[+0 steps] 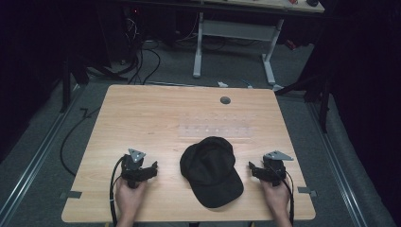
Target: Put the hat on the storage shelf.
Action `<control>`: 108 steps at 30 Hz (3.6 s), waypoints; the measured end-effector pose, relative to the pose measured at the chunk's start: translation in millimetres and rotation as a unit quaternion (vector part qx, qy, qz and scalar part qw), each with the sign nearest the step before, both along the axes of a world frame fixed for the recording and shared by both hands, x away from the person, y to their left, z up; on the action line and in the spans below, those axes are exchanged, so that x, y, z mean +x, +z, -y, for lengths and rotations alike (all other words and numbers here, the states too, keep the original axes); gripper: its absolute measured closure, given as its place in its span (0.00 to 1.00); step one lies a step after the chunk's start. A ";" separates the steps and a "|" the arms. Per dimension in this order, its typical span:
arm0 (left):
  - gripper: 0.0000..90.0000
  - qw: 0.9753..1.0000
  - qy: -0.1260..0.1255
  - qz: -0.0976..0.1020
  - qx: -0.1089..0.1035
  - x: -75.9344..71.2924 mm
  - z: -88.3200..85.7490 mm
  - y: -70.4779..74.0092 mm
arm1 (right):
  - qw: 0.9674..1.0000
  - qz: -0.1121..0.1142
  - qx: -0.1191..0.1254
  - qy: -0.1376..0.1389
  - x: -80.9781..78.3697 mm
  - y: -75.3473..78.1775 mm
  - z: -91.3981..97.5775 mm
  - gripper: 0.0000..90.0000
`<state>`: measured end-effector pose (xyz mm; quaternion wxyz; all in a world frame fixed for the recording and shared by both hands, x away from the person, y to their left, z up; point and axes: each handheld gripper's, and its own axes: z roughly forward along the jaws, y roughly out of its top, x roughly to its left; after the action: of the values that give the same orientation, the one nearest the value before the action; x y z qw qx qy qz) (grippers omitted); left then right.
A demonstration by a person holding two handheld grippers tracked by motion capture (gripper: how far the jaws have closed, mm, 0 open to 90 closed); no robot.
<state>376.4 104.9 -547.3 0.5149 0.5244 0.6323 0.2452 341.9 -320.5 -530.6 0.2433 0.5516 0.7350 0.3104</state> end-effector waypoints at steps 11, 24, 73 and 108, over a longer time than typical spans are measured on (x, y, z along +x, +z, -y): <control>0.25 1.000 0.000 0.000 0.000 0.0 0.0 0.1 | 1.000 0.001 0.000 -0.006 -0.2 0.1 0.3 0.40; 0.25 1.000 -0.001 -0.001 0.000 -0.1 -0.1 0.1 | 1.000 0.003 0.000 -0.013 -0.5 0.1 0.1 0.42; 0.25 1.000 -0.001 -0.001 0.000 -0.1 0.0 0.1 | 0.992 0.032 0.068 0.098 -11.3 49.8 -23.6 0.64; 0.25 1.000 -0.001 -0.001 0.000 -0.1 0.1 0.1 | 0.982 0.015 0.080 0.171 33.9 63.4 -72.9 0.63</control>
<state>376.3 104.8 -547.2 0.5146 0.5255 0.6319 0.2445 375.8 -247.6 -467.2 0.1524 0.4308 0.7877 0.4133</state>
